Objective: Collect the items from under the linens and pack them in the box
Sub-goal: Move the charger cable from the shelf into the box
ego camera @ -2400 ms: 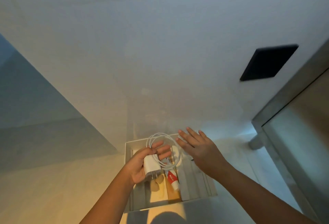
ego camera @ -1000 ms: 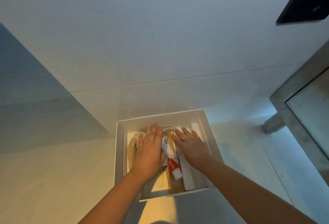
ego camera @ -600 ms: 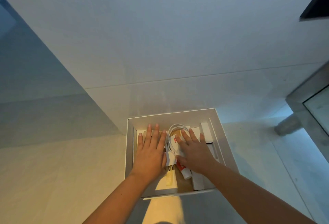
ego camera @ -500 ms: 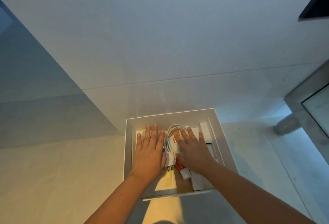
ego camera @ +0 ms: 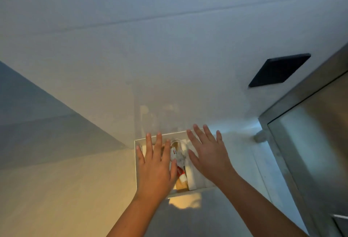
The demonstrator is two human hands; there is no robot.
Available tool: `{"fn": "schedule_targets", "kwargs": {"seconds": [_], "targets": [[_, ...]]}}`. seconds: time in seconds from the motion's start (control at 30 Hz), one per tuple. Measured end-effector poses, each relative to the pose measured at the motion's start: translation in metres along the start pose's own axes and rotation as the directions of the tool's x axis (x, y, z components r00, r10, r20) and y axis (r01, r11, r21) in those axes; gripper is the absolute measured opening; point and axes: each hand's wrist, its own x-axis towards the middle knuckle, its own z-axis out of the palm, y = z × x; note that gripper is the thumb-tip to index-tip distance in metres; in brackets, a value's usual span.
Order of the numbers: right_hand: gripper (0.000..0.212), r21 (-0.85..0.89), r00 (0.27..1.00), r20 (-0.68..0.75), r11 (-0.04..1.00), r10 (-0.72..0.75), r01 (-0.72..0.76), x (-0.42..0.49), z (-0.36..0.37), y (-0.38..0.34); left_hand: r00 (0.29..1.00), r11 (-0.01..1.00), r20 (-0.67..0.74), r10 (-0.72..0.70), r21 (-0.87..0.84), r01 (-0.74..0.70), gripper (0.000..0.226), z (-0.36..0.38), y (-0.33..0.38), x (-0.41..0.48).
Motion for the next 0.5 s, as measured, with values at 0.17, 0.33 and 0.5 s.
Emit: {"fn": "schedule_targets", "kwargs": {"seconds": [0.17,0.33,0.5], "targets": [[0.051,0.086,0.994,-0.093,0.995,0.057,-0.049,-0.013,-0.132,-0.019,1.0,1.0,-0.025,-0.007,0.028,0.008,0.04,-0.124,0.027,-0.006],[0.053,0.049,0.993,-0.105,0.998,0.052,-0.047,-0.033,-0.263,-0.02,0.997,0.998,0.052,-0.065,0.009,0.064,0.052,-0.25,0.065,-0.014],[0.057,0.026,0.993,-0.095,0.998,0.066,-0.064,-0.049,-0.395,-0.014,0.998,0.998,-0.018,-0.058,-0.04,0.057,0.047,-0.367,0.097,-0.026]]}}
